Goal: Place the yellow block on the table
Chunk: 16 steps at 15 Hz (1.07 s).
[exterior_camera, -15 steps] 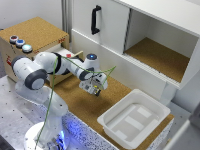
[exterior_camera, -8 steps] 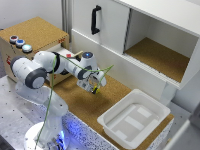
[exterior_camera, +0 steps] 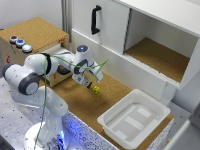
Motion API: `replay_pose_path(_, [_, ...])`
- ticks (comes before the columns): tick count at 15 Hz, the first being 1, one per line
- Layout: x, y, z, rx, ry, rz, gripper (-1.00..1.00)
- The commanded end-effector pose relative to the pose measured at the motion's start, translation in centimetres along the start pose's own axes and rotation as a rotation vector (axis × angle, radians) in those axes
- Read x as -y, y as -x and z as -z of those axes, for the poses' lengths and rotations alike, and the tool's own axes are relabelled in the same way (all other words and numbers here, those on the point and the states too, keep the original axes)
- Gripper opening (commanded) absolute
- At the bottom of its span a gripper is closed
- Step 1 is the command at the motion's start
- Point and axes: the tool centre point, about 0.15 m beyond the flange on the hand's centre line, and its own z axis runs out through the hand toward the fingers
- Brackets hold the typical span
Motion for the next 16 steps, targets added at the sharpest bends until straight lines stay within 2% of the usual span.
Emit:
replay_pose_path(1, [4.7, -2.6, 7.9, 0.158, -0.1, 0.09, 1.0])
replay_pose_path(4, [8.3, -3.5, 11.1, 0.201, -0.109, 0.219, 1.0])
replay_pose_path(7, [13.4, -4.6, 14.0, 0.197, -0.14, 0.387, 1.0])
replay_pose_path(9, [16.9, -4.5, 14.9, 0.191, -0.139, 0.517, 1.0])
replay_pose_path(12, [21.8, -2.9, 14.2, 0.21, -0.133, 0.746, 1.0])
replay_pose_path(16, [26.2, -1.0, 11.4, 0.253, -0.182, 0.957, 1.0])
